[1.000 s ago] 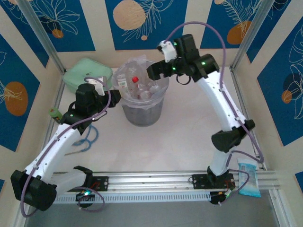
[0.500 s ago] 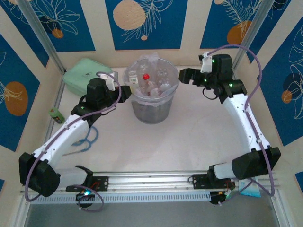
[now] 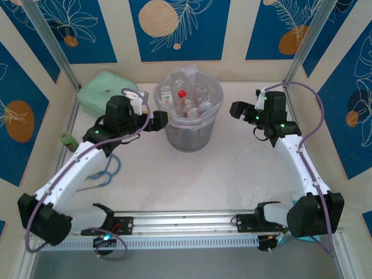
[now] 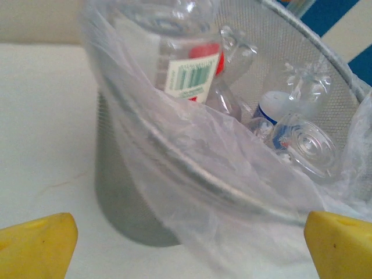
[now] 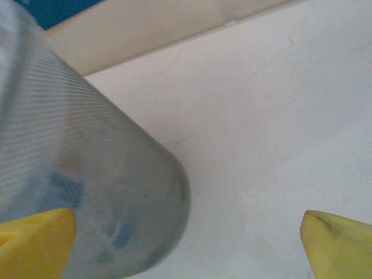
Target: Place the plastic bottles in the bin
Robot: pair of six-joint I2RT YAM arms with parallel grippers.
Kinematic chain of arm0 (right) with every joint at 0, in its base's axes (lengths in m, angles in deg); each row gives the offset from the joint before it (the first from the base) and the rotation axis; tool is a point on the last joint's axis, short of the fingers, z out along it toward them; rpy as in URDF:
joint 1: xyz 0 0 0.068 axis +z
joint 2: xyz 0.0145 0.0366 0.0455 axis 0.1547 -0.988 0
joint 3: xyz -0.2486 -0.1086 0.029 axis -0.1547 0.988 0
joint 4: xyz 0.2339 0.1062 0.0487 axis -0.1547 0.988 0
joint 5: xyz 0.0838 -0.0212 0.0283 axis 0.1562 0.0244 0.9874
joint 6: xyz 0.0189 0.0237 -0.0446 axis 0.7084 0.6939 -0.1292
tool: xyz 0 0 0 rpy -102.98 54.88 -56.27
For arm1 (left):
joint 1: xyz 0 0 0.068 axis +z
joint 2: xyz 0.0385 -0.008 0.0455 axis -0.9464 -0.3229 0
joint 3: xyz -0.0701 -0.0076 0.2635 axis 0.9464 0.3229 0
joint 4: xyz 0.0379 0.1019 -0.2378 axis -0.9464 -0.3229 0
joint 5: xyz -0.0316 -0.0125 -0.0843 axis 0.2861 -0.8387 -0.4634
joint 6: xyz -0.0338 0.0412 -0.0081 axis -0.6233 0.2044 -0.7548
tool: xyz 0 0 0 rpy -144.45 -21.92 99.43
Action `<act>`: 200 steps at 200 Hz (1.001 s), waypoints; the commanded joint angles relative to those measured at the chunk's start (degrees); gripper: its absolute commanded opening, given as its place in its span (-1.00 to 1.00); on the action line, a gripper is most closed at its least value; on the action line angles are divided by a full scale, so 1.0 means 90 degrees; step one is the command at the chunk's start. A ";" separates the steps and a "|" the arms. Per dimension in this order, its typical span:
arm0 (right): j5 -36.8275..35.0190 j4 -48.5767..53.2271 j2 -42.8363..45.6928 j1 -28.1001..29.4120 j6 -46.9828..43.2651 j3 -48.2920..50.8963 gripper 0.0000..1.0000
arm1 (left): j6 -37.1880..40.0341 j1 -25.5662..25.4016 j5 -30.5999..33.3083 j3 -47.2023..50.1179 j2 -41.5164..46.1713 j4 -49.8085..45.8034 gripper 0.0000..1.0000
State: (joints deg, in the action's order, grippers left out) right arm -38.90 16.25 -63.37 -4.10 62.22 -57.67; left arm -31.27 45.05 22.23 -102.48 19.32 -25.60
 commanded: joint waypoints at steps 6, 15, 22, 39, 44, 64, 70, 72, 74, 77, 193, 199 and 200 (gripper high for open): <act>-0.0913 -0.0565 0.0048 0.0074 -0.0343 0.0718 0.98 | 0.0738 0.0267 0.1216 -0.0056 0.0901 -0.0611 0.99; -0.1148 -0.0822 0.0037 0.0132 -0.0477 0.1041 0.98 | 0.0842 0.0371 0.1615 0.0202 0.1236 -0.0585 0.99; -0.1304 -0.1039 0.0027 0.0151 -0.0537 0.1305 0.98 | 0.0926 0.0450 0.2039 0.0434 0.1487 -0.0563 0.99; -0.1400 -0.1605 -0.0062 0.0147 -0.0648 0.1886 0.98 | 0.0796 0.0758 0.2849 0.1103 0.1881 -0.0744 0.99; -0.1409 -0.1761 -0.0119 0.0150 -0.0642 0.2027 0.98 | 0.0743 0.0873 0.2925 0.1310 0.1944 -0.0757 0.99; -0.1420 -0.2271 -0.0438 0.0149 -0.0536 0.2380 0.98 | 0.0672 0.1180 0.3177 0.2261 0.1976 -0.0247 0.99; -0.1419 -0.1999 -0.0512 0.0131 -0.0550 0.2232 0.98 | 0.0735 0.1192 0.3399 0.2539 0.1957 0.0008 0.99; -0.1460 -0.1966 -0.0536 0.0129 -0.0557 0.2208 0.98 | 0.0756 0.1189 0.3488 0.2625 0.1947 0.0092 0.99; -0.1497 -0.1953 -0.0554 0.0138 -0.0576 0.2199 0.98 | 0.0781 0.1191 0.3576 0.2708 0.1940 0.0154 0.99; -0.1527 -0.2005 -0.0586 0.0149 -0.0628 0.2208 0.98 | 0.0807 0.1191 0.3710 0.2835 0.1930 0.0298 0.99; -0.1496 -0.5304 -0.1372 0.0199 -0.1578 0.3288 0.98 | 0.2550 0.1389 0.4695 0.5085 -0.0843 0.6493 0.99; -0.1474 -0.5424 -0.1335 0.0207 -0.1683 0.3356 0.98 | 0.2657 0.1432 0.4522 0.5072 -0.0988 0.6717 0.99; -0.1477 -0.5454 -0.1328 0.0208 -0.1702 0.3372 0.98 | 0.2682 0.1439 0.4510 0.5067 -0.1021 0.6771 0.99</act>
State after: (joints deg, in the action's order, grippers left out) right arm -53.17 -24.88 -75.46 -2.22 50.35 -28.04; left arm -12.19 56.64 63.45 -57.06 13.63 18.69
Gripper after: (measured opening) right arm 0.990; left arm 0.995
